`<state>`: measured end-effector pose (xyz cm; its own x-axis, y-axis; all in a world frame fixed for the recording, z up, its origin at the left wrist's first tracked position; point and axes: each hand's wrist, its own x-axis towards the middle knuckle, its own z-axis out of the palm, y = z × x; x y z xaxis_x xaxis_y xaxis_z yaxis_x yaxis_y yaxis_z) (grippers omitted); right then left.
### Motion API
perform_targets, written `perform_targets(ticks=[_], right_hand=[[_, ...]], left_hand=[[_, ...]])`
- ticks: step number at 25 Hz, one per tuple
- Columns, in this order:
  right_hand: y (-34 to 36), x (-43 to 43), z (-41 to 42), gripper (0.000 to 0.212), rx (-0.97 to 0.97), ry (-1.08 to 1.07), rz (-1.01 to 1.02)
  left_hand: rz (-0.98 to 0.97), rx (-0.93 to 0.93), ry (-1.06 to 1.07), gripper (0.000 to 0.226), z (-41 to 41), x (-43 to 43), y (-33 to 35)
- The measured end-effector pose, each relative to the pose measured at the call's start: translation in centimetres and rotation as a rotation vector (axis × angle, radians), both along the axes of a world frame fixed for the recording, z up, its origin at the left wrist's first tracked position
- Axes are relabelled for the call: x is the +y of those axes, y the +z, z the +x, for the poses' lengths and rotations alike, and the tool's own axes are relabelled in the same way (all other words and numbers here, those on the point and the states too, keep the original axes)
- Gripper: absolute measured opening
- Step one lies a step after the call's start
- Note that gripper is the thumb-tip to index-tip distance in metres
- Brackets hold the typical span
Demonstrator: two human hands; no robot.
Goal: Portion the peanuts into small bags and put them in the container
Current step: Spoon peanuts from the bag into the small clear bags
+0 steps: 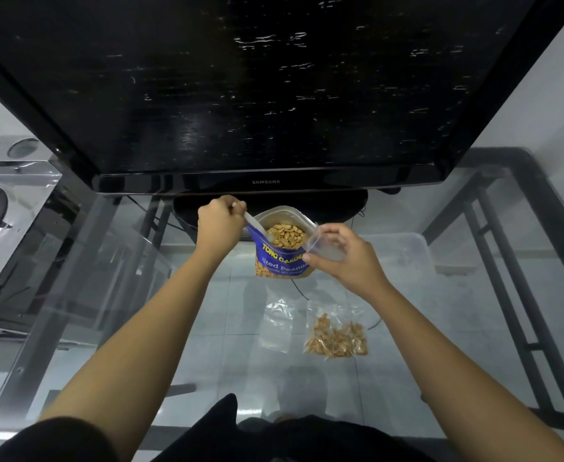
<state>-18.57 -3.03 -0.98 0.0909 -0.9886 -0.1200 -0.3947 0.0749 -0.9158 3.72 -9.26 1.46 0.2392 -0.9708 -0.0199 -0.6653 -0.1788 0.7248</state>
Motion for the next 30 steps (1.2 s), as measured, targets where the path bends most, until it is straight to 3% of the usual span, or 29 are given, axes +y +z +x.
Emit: perform_targets(ticks=[5, 9, 15, 24, 27, 30], right_hand=[[0.0, 0.2, -0.2, 0.055, 0.007, 0.004, 0.005], [0.1, 0.1, -0.2, 0.056, 0.004, 0.005, 0.011], [0.6, -0.3, 0.0, 0.053, 0.021, -0.008, -0.019], [2.6, -2.9, 1.0, 0.058, 0.481, 0.026, -0.140], [2.9, -3.2, 2.1, 0.056, 0.432, 0.010, -0.157], [2.9, -3.0, 3.4, 0.053, 0.253, -0.026, -0.152]], left_hand=[[-0.005, 0.033, -0.200, 0.018, 0.5, 0.0, 0.3], [0.078, 0.314, -0.019, 0.017, -0.6, 0.4, -1.0], [0.132, 0.561, 0.227, 0.018, 1.5, -0.6, -1.8], [0.064, 0.717, 0.253, 0.024, 3.2, -0.9, 0.4], [0.012, 0.678, 0.194, 0.023, 3.3, -1.4, 2.8], [-0.044, 0.485, 0.116, 0.020, 2.6, -1.4, 4.9]])
